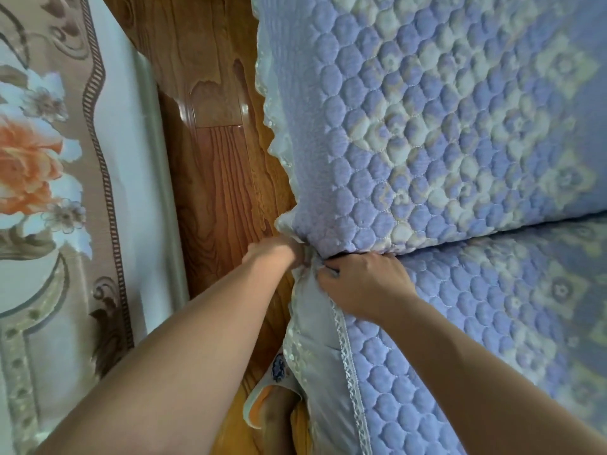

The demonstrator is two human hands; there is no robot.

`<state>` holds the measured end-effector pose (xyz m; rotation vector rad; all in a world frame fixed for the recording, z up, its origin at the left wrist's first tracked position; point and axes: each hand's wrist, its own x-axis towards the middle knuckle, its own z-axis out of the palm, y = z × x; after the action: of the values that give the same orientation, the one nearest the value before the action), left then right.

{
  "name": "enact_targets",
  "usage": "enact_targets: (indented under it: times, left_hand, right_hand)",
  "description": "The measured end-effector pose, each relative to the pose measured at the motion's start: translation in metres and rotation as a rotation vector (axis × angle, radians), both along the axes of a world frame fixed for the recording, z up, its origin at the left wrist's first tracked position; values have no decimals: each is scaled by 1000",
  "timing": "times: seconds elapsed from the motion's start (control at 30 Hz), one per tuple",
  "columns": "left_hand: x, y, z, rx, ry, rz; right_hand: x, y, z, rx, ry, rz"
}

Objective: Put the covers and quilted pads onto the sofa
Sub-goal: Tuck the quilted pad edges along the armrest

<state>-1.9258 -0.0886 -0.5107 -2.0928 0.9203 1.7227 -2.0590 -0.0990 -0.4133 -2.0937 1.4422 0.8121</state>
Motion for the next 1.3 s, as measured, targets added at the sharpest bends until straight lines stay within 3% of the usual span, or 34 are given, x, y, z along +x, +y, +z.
enact_targets:
  times: [0.07,0.13,0.17,0.23,0.37,0.43,0.5,0.57,0.63,0.67,0.77,0.83,0.93,1.03,1.13,1.3]
  left_hand:
    - [9,20,-3,25,-20,428]
    - [6,45,12,-12,247,820]
    - [-1,56,26,-75,395,870]
    - [-19,70,46,-229,526,715]
    - [-41,54,43,-334,339,278]
    - [-47,37,40,-300,272,196]
    - [-51,36,41,-348,110,212]
    - [-49,48,55,-379,-118,356]
    - [-47,58,67,-356,-103,640]
    - [-46,58,68,-348,-27,687]
    - [-43,38,63,-393,39,434]
    - [-41,24,56,-437,-144,211]
    - [-39,20,53,-453,-410,111]
    - [-33,30,50,-684,-552,-70]
    - [-19,34,41,-798,-416,-199]
    - [-4,44,37,-782,-181,-128]
  right_hand:
    - [4,-2,-3,56,59,-3]
    - [9,-1,-8,32,126,-9]
    - [11,0,-9,7,153,-9]
    - [10,5,-11,-110,131,-7]
    - [-17,23,0,-439,-257,-32]
    - [-39,33,10,-492,-394,-9]
    - [-59,40,19,-465,-389,56]
    - [-69,41,22,-403,-372,88]
    - [-71,39,19,-376,-358,85]
    - [-70,38,17,-379,-351,80]
    - [-71,36,16,-381,-348,64]
    - [-76,34,16,-368,-356,70]
    - [-80,31,17,-357,-357,74]
    - [-80,33,18,-376,-390,65]
    - [-81,33,15,-401,-412,56]
    - [-67,32,11,-459,-429,-10]
